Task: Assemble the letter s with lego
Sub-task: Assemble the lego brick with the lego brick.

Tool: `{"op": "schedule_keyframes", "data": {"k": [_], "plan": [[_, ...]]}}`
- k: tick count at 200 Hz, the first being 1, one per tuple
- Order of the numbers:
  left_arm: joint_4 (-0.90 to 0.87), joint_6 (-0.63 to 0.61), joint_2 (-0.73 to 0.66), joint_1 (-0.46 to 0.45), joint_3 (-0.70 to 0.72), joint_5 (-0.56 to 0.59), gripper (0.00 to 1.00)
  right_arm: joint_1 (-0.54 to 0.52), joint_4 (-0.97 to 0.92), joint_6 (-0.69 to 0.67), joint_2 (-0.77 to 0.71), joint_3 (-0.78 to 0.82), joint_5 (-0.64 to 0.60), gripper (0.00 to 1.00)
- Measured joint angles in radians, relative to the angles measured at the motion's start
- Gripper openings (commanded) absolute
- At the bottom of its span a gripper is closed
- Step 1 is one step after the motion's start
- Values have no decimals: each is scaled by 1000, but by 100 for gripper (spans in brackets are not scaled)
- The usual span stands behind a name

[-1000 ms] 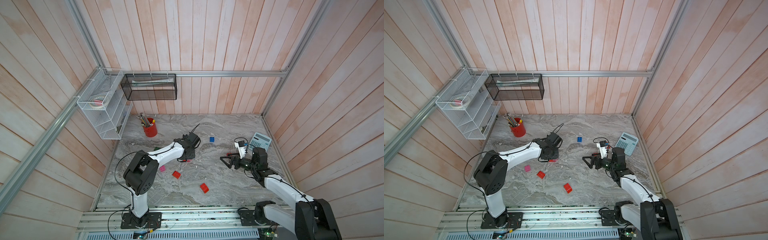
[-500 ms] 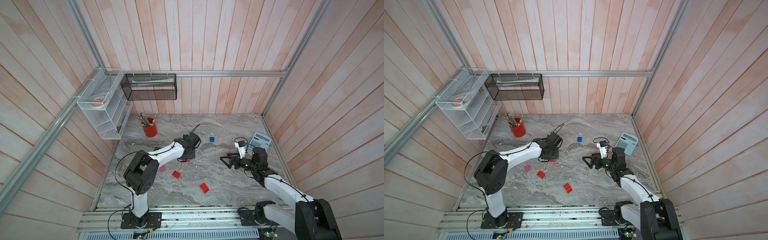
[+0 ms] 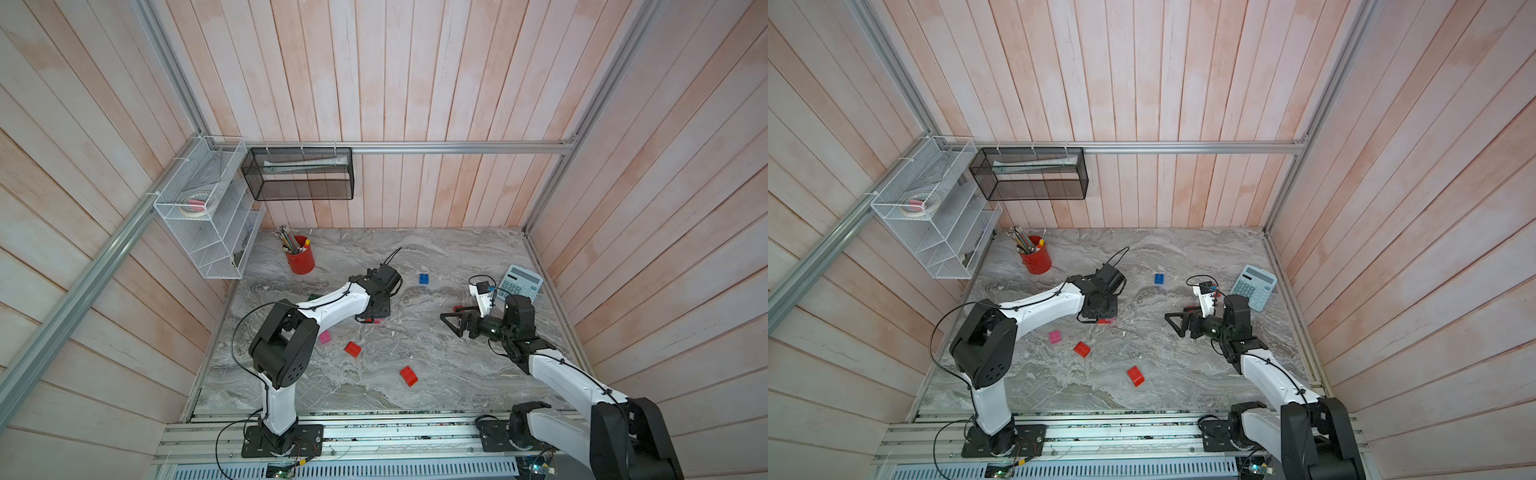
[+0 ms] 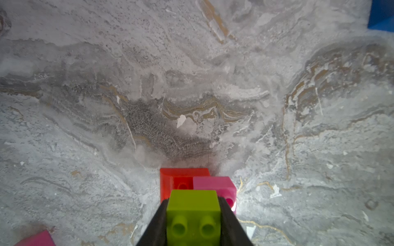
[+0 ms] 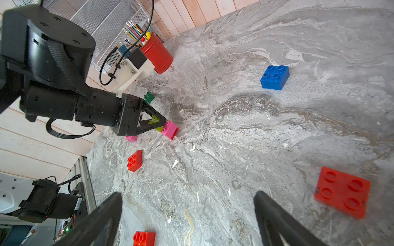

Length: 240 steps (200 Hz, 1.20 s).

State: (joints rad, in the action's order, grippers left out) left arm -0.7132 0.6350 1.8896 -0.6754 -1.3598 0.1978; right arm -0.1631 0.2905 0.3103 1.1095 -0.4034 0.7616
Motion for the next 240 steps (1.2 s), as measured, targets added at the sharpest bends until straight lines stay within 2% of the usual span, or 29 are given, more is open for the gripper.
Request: {"op": "schedule_keyframes", "data": {"k": [143, 240], "plan": [[-8, -6, -1, 24, -3, -23, 49, 0, 0, 0, -1, 0, 0, 98], [-4, -6, -13, 27, -3, -37, 50, 0, 0, 0, -1, 0, 1, 98]]}}
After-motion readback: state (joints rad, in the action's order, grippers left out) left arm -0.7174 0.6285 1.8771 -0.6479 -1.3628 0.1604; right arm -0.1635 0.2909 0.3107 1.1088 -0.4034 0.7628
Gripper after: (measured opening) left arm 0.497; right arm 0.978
